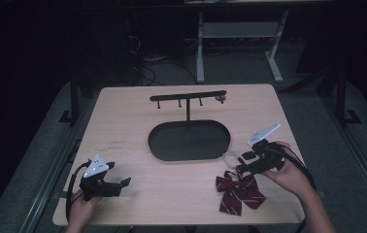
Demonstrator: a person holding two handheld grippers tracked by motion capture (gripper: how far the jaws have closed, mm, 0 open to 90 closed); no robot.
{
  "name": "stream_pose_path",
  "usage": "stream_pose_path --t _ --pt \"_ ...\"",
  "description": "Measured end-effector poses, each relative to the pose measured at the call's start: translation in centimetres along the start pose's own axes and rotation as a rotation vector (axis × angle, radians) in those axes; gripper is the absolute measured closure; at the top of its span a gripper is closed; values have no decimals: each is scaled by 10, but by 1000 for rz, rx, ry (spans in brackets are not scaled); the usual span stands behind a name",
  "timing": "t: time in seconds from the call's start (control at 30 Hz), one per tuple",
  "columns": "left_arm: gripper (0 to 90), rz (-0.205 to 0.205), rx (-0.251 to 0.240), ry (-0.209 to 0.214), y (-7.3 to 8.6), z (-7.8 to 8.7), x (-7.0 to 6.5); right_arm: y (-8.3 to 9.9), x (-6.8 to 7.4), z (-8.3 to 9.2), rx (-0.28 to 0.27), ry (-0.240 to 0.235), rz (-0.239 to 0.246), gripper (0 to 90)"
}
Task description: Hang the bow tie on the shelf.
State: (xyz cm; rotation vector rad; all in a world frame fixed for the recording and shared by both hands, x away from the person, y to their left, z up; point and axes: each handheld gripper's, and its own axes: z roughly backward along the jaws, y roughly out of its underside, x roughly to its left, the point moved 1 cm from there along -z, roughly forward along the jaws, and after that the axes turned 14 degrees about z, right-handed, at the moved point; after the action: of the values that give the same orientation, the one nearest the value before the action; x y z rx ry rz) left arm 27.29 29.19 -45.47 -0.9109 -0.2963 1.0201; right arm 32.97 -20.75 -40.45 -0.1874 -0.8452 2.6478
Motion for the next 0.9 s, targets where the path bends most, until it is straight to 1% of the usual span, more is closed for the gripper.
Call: stream_pose_path --t 0.07,0.17,0.2,0.23,0.33,0.47,0.57,0.63,0.73,0.8,0.87,0.9 --pt "131 1 -1 1 0 0 0 -2 -5 -3 5 -12 0 466" --pt "131 -2 -3 1 0 1 0 -5 -13 -7 20 -11 -13 476" --pt "131 -5 -2 1 -1 1 0 -6 -16 -8 16 -12 -10 486" --pt "131 -5 -3 2 0 1 0 -7 -19 -10 12 -26 -27 490" --pt "131 0 -4 4 0 0 0 -5 -25 -16 27 -30 -43 500" --pt "130 3 -2 4 0 0 0 -2 -34 -25 66 -24 -65 535" --pt "131 -2 -2 5 -1 0 0 -1 -39 -31 78 -24 -76 555" --pt "130 1 -2 5 0 0 0 0 -43 -36 99 -17 -80 576" --pt "130 4 -4 4 0 0 1 -1 -45 -42 123 -4 -92 603" --pt "131 6 -4 6 0 0 1 0 -46 -44 134 4 -90 622" --pt "131 6 -3 6 -1 0 1 0 -49 -47 144 8 -102 632" --pt "131 -2 3 5 -1 1 1 1 -50 -48 151 12 -103 638"
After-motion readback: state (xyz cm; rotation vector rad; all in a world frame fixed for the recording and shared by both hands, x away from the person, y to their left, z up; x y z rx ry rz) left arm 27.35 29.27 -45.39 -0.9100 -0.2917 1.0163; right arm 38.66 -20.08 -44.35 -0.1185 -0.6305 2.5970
